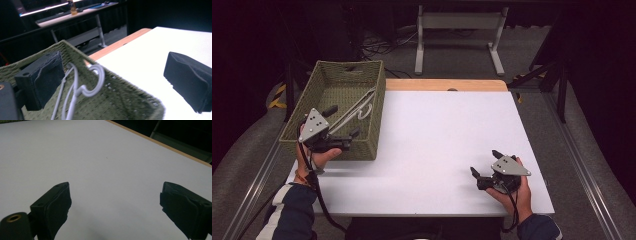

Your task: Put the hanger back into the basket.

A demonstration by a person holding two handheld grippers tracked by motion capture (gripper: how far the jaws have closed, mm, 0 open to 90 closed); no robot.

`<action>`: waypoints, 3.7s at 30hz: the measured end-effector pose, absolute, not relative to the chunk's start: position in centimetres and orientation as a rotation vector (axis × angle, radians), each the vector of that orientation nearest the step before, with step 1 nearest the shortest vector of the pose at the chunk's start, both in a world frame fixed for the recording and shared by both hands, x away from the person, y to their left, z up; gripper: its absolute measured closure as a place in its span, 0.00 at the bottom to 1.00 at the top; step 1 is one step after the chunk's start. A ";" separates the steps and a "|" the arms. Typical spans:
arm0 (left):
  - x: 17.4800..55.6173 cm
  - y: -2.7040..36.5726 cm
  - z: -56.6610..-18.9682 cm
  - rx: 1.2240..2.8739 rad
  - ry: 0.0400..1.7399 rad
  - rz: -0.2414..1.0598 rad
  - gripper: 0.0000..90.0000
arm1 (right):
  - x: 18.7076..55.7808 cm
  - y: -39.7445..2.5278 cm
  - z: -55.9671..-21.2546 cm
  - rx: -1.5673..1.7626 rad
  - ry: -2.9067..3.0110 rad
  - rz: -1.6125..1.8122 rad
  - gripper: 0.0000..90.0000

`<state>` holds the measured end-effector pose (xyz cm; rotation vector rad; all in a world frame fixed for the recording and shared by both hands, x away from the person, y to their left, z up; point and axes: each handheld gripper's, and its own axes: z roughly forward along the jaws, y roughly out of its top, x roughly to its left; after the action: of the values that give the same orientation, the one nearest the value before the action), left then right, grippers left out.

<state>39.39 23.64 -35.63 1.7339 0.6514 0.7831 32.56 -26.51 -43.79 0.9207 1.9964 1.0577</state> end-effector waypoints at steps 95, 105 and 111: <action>33.0 19.6 -44.0 1.920 0.574 0.653 0.03 | 30.9 -25.5 -42.8 0.799 1.968 1.165 0.10; 33.0 19.7 -43.9 1.911 0.570 0.651 0.03 | 30.9 -25.3 -42.9 0.801 1.973 1.163 0.10; 33.0 19.5 -44.0 1.924 0.566 0.650 0.03 | 31.0 -25.5 -42.9 0.799 1.972 1.167 0.10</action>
<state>32.98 19.51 -43.96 1.9238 0.5662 0.6501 30.97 -25.54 -42.90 0.7993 1.9715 1.1673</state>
